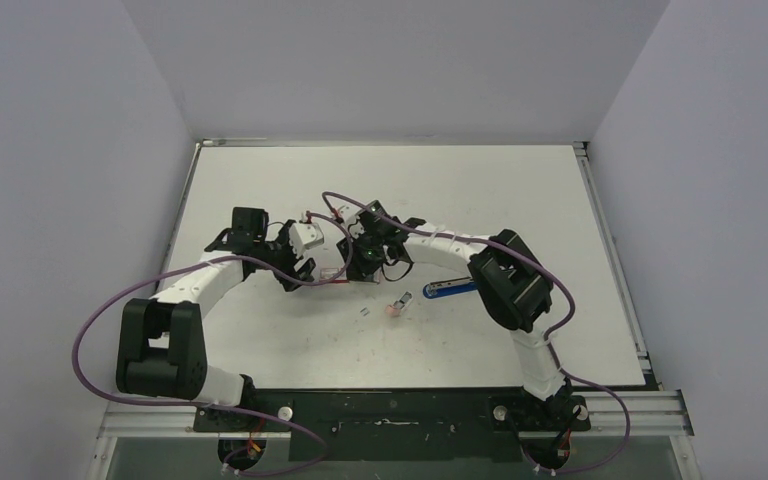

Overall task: Load the staples into the stapler
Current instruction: Pick up the staple from the center of the board.

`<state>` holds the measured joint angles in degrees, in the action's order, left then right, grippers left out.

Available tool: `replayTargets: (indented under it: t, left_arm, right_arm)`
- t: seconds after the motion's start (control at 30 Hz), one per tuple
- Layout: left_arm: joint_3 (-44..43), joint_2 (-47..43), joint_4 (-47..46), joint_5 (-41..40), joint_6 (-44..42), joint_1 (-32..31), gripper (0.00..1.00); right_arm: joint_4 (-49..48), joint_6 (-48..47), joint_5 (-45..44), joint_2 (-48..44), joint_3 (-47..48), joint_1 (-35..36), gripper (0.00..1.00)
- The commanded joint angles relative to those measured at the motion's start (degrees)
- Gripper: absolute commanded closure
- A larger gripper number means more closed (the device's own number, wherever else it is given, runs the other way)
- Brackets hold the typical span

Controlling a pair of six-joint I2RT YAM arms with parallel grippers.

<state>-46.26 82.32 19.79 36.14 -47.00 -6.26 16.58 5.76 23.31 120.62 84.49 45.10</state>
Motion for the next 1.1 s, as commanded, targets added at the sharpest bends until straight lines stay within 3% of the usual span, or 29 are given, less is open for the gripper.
replayTargets:
  t: [0.0,0.4,0.73,1.07]
  left_arm:
    - [-0.1,-2.2,-2.1,2.7,1.1,0.5,0.31]
    - [-0.1,-3.2,-1.5,4.0,1.4,1.2,0.31]
    - [0.1,-4.0,-1.6,4.5,1.9,1.6,0.31]
    - [-0.9,-4.1,-2.2,5.8,4.5,1.8,0.31]
  right_arm:
    - [0.0,-1.0,-3.7,0.5,2.0,1.1,0.67]
    - [-0.7,-4.1,-11.2,-1.0,-0.4,3.4,0.77]
    - [-0.1,-3.3,-9.3,-2.7,0.7,3.3,0.88]
    - [1.4,-2.5,-5.5,-6.7,2.2,1.4,0.90]
